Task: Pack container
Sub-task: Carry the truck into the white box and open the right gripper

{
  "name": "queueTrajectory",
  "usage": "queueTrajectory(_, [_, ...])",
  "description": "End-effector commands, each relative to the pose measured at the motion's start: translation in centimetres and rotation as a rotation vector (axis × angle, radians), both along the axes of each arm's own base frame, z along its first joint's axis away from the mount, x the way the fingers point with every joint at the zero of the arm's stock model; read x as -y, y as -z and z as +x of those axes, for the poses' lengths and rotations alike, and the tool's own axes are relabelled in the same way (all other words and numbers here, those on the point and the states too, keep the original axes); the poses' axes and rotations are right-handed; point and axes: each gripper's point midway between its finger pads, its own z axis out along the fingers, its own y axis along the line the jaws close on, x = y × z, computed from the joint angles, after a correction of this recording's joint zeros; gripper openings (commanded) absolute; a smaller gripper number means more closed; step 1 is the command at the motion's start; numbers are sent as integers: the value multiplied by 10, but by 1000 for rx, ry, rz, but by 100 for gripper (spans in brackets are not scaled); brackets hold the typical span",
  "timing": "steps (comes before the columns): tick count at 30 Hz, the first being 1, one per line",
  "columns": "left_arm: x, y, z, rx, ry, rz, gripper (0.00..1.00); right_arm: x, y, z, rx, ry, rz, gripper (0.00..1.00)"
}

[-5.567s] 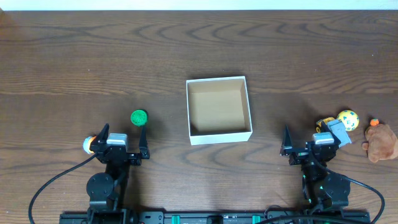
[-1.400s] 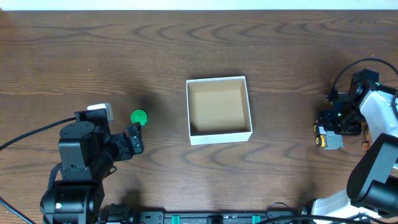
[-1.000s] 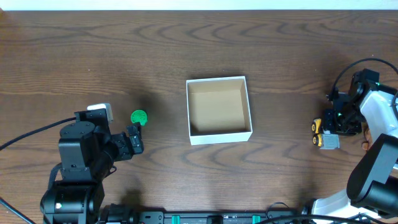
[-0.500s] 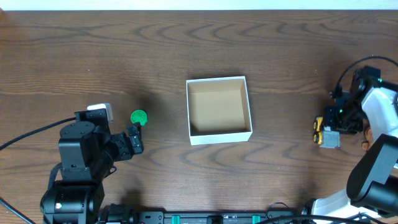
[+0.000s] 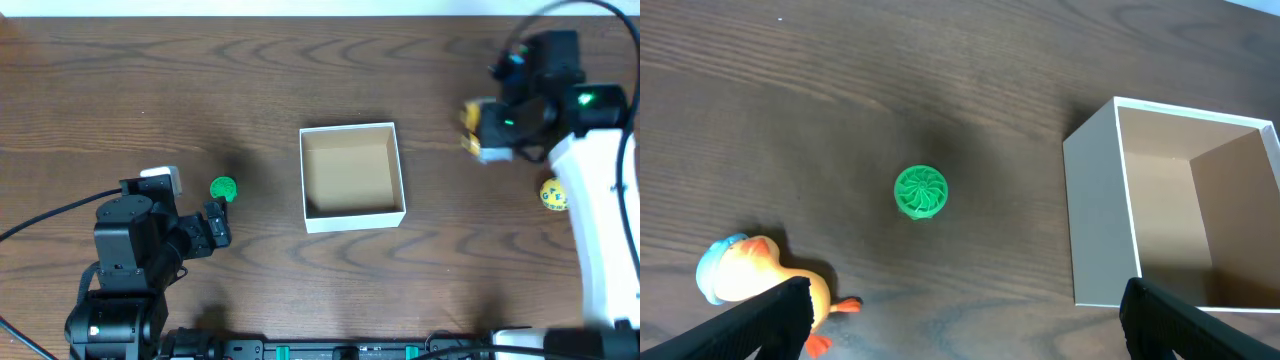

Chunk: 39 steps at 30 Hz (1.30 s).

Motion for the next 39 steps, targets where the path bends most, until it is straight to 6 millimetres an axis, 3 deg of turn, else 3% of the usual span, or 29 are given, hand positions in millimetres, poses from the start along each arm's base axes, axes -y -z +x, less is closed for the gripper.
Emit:
queueTrajectory(1, [0,-6,1,13,-2,-3,98,-53,-29,-4,89,27,119,1])
queueTrajectory(4, [0,-6,1,13,-2,-3,98,-93,-31,-4,116,18,160,1])
queueTrajectory(7, [0,-6,1,13,-2,-3,98,-129,-18,-2,110,-24,150,1])
queueTrajectory(14, [0,-6,0,13,-2,-3,98,-170,55,0,-49,-28,72,1])
queueTrajectory(19, [0,-4,-1,6,-2,-2,98,-163,105,-10,-200,144,21,1])
queueTrajectory(22, [0,-3,-2,-1,-2,-2,98,-157,120,-8,-218,168,-28,1])
queueTrajectory(30, [0,-1,-3,-10,-2,-1,98,-168,145,16,-178,109,-57,6])
queueTrajectory(39, [-2,0,-4,-17,-10,6,98,-160,159,4,-243,136,-99,4])
